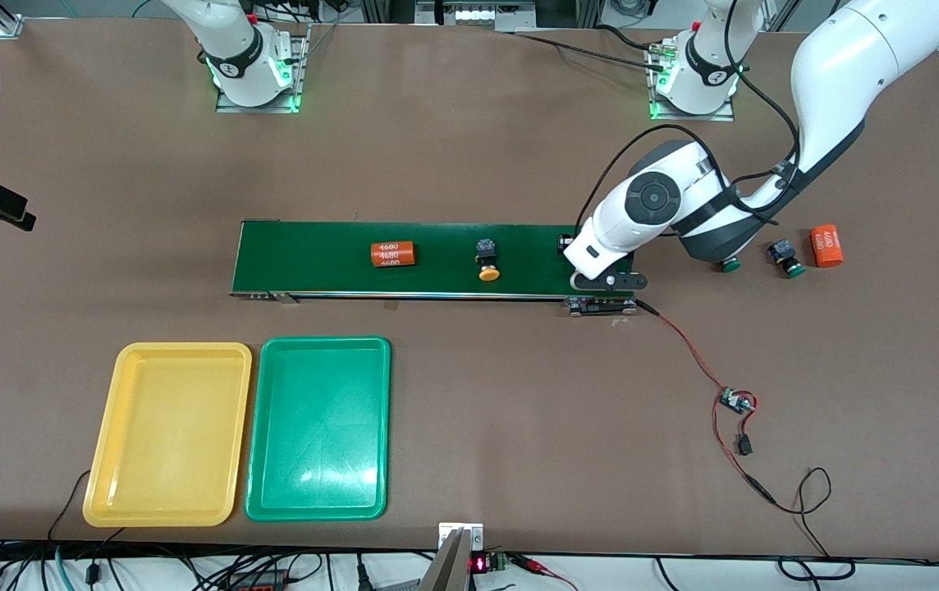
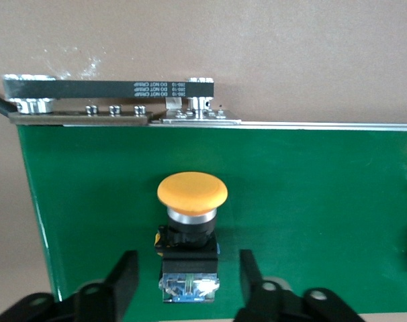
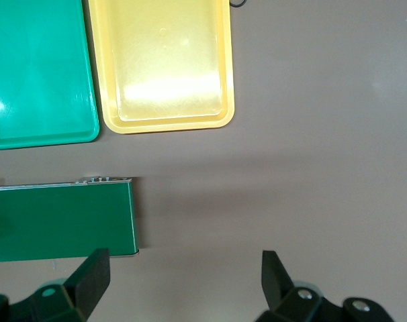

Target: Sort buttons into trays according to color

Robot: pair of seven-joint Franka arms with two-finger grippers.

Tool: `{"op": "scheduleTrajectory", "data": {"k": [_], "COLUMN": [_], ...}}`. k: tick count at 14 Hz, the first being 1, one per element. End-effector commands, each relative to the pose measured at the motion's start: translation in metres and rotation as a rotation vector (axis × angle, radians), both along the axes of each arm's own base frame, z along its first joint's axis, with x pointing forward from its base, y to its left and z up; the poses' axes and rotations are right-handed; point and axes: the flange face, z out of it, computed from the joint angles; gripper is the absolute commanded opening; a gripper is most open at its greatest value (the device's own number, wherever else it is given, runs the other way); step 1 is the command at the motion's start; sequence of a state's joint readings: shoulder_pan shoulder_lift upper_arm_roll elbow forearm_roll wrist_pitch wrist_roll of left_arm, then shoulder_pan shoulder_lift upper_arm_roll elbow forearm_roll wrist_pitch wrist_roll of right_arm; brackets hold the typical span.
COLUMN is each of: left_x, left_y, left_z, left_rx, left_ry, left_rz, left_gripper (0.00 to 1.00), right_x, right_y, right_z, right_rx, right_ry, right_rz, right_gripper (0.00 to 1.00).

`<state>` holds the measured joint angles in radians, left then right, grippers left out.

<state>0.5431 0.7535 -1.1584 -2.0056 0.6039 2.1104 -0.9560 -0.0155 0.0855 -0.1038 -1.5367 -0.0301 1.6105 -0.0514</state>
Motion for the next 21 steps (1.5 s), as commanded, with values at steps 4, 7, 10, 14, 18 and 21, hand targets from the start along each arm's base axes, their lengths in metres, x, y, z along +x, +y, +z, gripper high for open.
{"op": "scheduleTrajectory", "data": {"k": [4,7,10,14,18,21], "left_x": [0.039,0.081,0.116,0.132,0.133,0.105], "left_y": [0.038,0.1,0.16,0.241,0.353,0.404], "left_z": [0.091,0.125,0.161,0.159,0.123,0.102], "left_rx": [0.099,0.124,0.093,0.093,0.09,0.099], "left_ry": [-0.059,-0.038,-0.069,-0.025,0.056,0.066], "left_rz": [0.012,-0.035,-0.071,-0.153,-0.231,-0.219], "left_gripper": [1.0,1.0,1.0,1.0,1.0,1.0], "right_x": [0.002,0.002,0.002,0.01,0.014,0.017], "right_y": [-0.002,-0.003,-0.003,0.004,0.009,0.013], "right_z": [0.004,0.006,0.006,-0.013,-0.024,-0.034], "right_rx": [0.016,0.011,0.013,0.016,0.018,0.019], "right_ry": [-0.026,-0.036,-0.035,0.005,0.025,0.046], "right_rz": [-0.001,-0.009,-0.015,-0.005,0.006,0.011], "right_gripper": [1.0,1.0,1.0,1.0,1.0,1.0]}}
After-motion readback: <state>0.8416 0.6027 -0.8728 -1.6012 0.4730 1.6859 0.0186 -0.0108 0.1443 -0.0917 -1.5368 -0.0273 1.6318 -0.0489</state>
